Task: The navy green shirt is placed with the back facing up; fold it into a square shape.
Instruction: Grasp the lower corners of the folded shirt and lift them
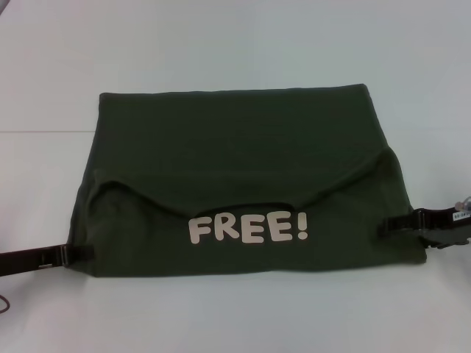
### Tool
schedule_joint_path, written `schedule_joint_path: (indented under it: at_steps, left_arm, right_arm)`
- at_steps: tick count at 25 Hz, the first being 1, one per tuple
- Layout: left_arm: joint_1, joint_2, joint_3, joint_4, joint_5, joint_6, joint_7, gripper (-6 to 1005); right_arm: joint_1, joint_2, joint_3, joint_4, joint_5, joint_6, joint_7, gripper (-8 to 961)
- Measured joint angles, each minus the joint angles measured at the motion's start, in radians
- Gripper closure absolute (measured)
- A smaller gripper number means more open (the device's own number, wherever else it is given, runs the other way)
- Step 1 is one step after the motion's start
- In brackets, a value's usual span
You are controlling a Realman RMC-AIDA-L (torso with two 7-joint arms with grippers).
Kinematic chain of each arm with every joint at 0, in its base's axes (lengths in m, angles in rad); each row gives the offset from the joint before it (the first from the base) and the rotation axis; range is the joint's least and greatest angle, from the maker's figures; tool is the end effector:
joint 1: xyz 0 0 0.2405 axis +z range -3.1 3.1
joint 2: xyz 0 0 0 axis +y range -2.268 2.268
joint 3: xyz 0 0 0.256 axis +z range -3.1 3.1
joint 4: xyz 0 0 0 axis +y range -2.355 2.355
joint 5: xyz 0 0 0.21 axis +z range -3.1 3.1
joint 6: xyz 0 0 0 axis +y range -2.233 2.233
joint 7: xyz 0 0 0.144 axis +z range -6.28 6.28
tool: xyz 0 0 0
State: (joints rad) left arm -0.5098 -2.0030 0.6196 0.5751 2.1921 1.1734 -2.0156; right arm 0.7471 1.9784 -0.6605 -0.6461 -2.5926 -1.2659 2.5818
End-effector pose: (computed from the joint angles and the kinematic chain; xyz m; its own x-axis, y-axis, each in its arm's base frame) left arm -0.3483 0.3484 0.0242 0.3191 0.7929 0.5192 0.9473 -0.2505 -0.1997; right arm 0.2939 0.3986 0.0332 0.1596 -0.9337 -0.3205 -0.9616 -0.0736 -0.2644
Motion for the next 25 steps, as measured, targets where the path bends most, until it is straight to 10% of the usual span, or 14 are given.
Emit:
schedule_joint_path:
  at_steps: [25]
  left_arm:
    - [-0.001, 0.001, 0.000, 0.000, 0.000, 0.001, 0.000, 967]
  right_arm:
    - [-0.007, 0.038, -0.015, 0.009, 0.007, 0.055, -0.038, 138]
